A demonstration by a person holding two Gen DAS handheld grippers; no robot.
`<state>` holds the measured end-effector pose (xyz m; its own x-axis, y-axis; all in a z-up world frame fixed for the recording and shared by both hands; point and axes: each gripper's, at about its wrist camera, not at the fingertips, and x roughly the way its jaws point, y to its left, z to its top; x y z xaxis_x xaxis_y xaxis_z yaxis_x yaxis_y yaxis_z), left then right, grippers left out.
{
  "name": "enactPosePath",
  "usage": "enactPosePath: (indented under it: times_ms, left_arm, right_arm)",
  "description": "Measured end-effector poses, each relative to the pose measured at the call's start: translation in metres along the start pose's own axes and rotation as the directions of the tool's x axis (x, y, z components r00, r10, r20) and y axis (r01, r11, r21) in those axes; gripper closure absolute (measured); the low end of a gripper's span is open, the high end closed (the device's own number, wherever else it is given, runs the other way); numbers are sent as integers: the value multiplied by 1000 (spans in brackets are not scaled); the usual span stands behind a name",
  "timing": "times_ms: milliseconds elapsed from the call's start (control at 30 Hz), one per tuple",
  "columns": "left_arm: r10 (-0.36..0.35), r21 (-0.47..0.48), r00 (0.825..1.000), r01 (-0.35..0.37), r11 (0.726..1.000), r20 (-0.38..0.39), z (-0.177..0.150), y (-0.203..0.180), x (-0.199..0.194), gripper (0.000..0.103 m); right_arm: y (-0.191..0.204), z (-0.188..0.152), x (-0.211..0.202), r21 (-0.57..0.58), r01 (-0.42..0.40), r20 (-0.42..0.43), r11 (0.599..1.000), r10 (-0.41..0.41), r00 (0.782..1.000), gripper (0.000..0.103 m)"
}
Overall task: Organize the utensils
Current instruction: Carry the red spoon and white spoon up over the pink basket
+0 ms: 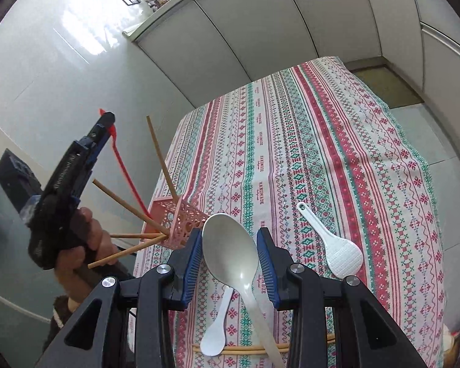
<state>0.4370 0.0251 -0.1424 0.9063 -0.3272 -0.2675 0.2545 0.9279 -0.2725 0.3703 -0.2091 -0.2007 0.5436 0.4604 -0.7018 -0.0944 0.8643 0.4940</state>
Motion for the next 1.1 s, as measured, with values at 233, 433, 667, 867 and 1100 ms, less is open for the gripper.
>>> enactPosePath:
  times_ms: [233, 433, 667, 867, 1100]
  left_arm:
    - [-2, 33, 999, 4, 999, -49, -14, 0, 13, 73]
    - [-6, 34, 996, 9, 999, -92, -26, 6, 15, 73]
    - [-33, 1, 990, 34, 999, -137, -29, 14, 9, 73]
    - [-10, -23, 982, 6, 1000, -188, -30, 17, -2, 73]
    - [6, -13, 970, -9, 1000, -242, -31, 8, -20, 73]
  right_arm:
    - [-5, 2, -5, 20, 1, 10, 1000, -1, 1000, 66]
    - [-1, 1, -6, 13, -5, 12, 1000, 5, 1000, 66]
    - [1, -1, -8, 14, -5, 20, 1000, 4, 1000, 66]
    - [5, -2, -11, 14, -11, 24, 1000, 11, 1000, 66]
    - [11, -6, -14, 1, -6, 22, 1000, 6, 1000, 66]
